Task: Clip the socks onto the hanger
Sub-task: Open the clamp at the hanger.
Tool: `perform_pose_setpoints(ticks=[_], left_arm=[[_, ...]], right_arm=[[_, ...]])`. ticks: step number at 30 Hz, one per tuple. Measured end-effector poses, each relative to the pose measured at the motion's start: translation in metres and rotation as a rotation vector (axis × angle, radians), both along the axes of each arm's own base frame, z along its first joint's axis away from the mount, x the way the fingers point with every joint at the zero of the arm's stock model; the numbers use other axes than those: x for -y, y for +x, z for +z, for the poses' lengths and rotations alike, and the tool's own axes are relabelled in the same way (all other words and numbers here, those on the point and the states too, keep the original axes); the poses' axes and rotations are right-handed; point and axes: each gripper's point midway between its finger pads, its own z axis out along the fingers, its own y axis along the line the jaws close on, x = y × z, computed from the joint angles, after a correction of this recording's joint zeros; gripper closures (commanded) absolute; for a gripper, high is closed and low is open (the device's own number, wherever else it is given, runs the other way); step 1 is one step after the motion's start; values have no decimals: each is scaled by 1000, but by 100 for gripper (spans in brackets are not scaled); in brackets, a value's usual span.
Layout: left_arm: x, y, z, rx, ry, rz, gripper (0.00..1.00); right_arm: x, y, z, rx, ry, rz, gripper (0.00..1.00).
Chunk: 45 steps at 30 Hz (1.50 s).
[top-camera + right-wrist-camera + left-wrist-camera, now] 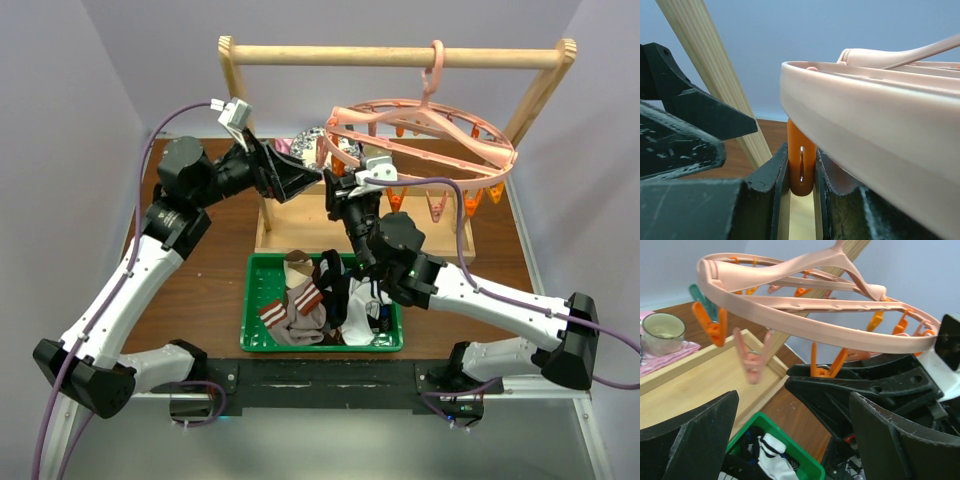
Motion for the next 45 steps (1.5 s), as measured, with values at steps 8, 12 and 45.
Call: perform_pose_setpoints(ticks=[8, 12, 45], left_arm=[[6, -6, 5, 27, -62, -67, 6], [9, -11, 8, 34, -95, -101, 8], [32, -7, 10, 140, -88, -182, 30]], right_arm=[[0, -3, -3, -17, 20, 30, 100], [0, -6, 1, -24, 44, 66, 100], [-29, -6, -7, -46, 69, 209, 100]])
